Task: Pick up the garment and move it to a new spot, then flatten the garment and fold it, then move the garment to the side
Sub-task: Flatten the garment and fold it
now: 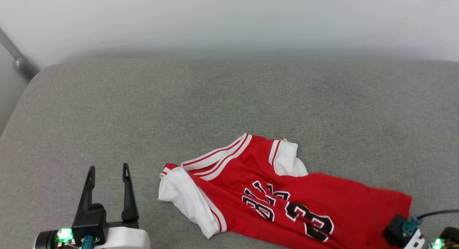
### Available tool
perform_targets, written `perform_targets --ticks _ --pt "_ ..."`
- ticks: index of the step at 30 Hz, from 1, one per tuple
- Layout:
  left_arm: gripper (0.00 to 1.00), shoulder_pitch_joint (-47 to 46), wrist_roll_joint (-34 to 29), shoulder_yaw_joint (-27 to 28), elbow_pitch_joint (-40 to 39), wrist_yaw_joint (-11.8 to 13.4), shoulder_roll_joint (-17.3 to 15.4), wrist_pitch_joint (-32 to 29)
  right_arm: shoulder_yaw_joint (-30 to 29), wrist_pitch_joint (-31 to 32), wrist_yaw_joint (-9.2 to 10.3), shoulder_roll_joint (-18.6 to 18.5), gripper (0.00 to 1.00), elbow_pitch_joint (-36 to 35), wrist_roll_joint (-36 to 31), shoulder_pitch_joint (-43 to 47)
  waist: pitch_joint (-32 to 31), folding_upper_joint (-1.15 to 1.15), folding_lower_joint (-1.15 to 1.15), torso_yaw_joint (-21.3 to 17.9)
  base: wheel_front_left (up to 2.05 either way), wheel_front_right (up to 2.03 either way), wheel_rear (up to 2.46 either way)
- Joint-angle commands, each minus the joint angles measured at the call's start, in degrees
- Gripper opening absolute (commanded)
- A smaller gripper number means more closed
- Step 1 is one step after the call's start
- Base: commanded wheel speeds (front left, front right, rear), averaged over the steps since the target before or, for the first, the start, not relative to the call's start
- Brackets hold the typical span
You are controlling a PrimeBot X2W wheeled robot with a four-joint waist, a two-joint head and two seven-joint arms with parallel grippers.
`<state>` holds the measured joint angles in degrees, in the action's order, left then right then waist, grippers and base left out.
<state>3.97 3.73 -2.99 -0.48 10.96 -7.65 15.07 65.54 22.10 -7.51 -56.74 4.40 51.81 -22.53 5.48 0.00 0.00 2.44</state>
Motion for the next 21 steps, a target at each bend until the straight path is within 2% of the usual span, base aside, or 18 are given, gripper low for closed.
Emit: perform_targets --ticks 1,4,5,6,7,12,15,18,21 --pt "1.0 0.09 -0.18 0.2 0.24 -0.27 0.2 0.14 -0.94 -0.57 0.05 0.69 0.0 1.15 -0.85 1.57 -0.24 0.0 0.0 0.03 0.0 0.0 0.0" --pt "1.0 0.49 -0.52 0.53 0.67 -0.65 0.04 0.14 -4.81 -2.99 0.05 3.44 0.0 3.73 -1.79 5.02 -1.11 0.0 0.0 -0.22 0.0 0.0 0.0" --pt "1.0 0.74 -0.54 0.64 0.79 -0.72 -0.06 0.14 -6.6 -4.07 0.05 4.13 0.24 4.29 -2.09 6.01 -1.49 0.0 0.0 -0.32 0.0 0.0 0.0" --pt "1.0 0.95 -0.58 0.83 0.92 -0.82 -0.22 0.14 -8.69 -5.32 0.05 4.61 0.8 4.74 -2.41 6.97 -1.91 0.0 0.0 -0.41 0.0 0.0 0.0" --pt "1.0 1.16 -0.66 1.03 1.0 -0.9 -0.42 0.14 -11.09 -6.77 0.05 4.94 1.0 5.06 -3.15 7.66 -2.31 0.0 0.0 -0.52 0.0 0.0 0.0" --pt "1.0 0.34 -1.37 1.89 1.02 -1.99 -2.5 0.14 -25.57 -14.24 0.05 7.31 1.0 4.77 -8.54 12.23 -3.8 0.0 0.0 -1.33 0.0 0.0 0.0" --pt "1.0 -1.52 -1.74 2.22 1.12 -3.29 -4.55 0.14 -35.48 -17.91 0.04 10.67 1.0 3.23 -13.75 15.49 -4.25 0.0 0.0 -1.9 0.0 0.0 0.0" --pt "1.0 -4.16 -2.14 2.14 2.03 -5.03 -7.13 -0.25 -45.1 -20.65 0.04 16.27 1.0 0.25 -20.69 19.29 -4.51 0.0 0.0 -2.31 0.0 0.0 0.0" --pt "1.0 -8.67 -2.67 1.4 2.66 -7.4 -9.83 -2.78 -53.49 -22.64 0.04 23.66 1.0 -4.24 -27.78 22.98 -4.46 0.0 0.0 -2.63 0.0 0.0 0.0"
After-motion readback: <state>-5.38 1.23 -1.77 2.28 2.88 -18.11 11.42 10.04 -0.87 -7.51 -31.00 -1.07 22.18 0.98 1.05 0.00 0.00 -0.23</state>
